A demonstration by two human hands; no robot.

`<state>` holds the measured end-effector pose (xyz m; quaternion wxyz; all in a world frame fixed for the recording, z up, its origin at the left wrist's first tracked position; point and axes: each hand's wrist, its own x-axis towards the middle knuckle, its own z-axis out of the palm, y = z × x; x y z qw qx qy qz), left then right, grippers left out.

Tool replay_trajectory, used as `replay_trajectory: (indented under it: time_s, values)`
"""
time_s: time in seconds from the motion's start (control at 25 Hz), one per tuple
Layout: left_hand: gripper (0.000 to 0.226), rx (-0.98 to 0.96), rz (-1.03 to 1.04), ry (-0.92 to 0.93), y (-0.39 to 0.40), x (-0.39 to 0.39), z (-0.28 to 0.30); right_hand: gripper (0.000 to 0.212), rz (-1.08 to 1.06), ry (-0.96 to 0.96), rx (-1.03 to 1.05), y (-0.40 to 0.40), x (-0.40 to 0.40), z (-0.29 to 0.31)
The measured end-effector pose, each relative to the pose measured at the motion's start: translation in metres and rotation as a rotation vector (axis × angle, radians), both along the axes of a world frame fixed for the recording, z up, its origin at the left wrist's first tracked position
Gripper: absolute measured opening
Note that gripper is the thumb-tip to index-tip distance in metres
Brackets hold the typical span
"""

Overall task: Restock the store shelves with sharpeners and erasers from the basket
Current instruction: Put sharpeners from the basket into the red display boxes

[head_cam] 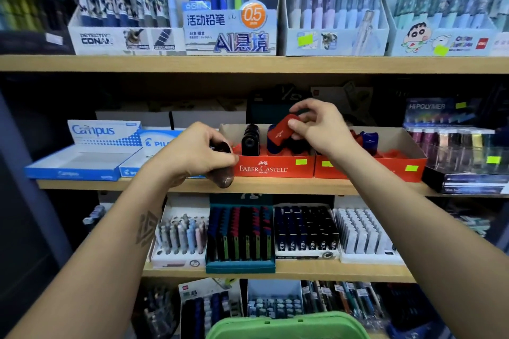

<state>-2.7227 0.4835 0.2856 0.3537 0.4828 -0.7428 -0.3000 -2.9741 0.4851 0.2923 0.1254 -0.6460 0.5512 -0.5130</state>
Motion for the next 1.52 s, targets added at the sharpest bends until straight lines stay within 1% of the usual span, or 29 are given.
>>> replay_trajectory:
  time_s: [0.08,0.2,0.24,0.32,0.44,0.56,0.64,0.84,1.0,1.12,1.16,1.28,1.36,1.4,1.44,1.48,1.52]
  values:
    - [0.006,-0.039,0.023,-0.111,-0.001,0.007,0.000,0.021,0.038,-0.060,-0.039,-0.011,0.010,0.005]
    - [0.008,-0.020,0.027,-0.189,-0.004,0.016,0.001,0.039,0.094,-0.150,-0.059,-0.028,0.034,0.011]
    - [0.008,0.000,0.015,-0.188,-0.004,0.019,0.001,0.040,0.088,-0.120,-0.067,-0.035,0.043,0.012]
    - [0.009,0.022,0.002,-0.194,-0.004,0.021,0.001,0.034,0.047,0.042,-0.057,-0.043,0.061,0.013]
    - [0.010,-0.049,0.022,-0.290,-0.004,0.022,0.000,0.023,-0.011,0.289,-0.045,-0.052,0.079,0.010]
    - [0.011,-0.080,0.021,-0.327,-0.008,0.025,-0.001,0.020,-0.058,0.431,-0.010,-0.059,0.091,0.008]
    - [0.010,-0.070,0.008,-0.328,-0.010,0.025,-0.001,0.021,-0.071,0.458,0.005,-0.062,0.095,0.011]
    - [0.009,-0.033,-0.013,-0.285,-0.012,0.024,-0.002,0.019,-0.045,0.454,0.043,-0.058,0.101,0.016]
    - [0.008,-0.026,-0.007,-0.271,-0.013,0.023,-0.003,0.021,-0.036,0.519,0.064,-0.059,0.104,0.011]
    - [0.009,-0.018,-0.006,-0.273,-0.014,0.023,-0.002,0.017,-0.021,0.566,0.098,-0.060,0.107,0.013]
    - [0.008,-0.010,-0.010,-0.271,-0.014,0.023,-0.002,0.020,-0.024,0.577,0.123,-0.059,0.107,0.015]
    - [0.004,0.019,-0.018,-0.213,-0.011,0.025,-0.001,0.035,-0.010,0.658,0.195,-0.055,0.104,0.019]
    - [0.006,-0.008,-0.014,-0.110,-0.004,0.022,0.005,0.045,0.020,0.694,0.149,-0.049,0.099,0.019]
    - [0.009,-0.009,-0.024,-0.001,0.000,0.019,0.009,0.048,0.041,0.650,0.064,-0.043,0.095,0.018]
    - [0.011,-0.002,-0.044,0.137,0.005,0.014,0.012,0.045,0.061,0.536,-0.040,-0.033,0.090,0.015]
    - [0.014,0.009,-0.065,0.272,0.009,0.008,0.016,0.038,0.080,0.377,-0.122,-0.022,0.084,0.012]
    - [0.015,0.020,-0.083,0.384,0.013,0.000,0.018,0.030,0.126,0.195,-0.145,-0.007,0.077,0.010]
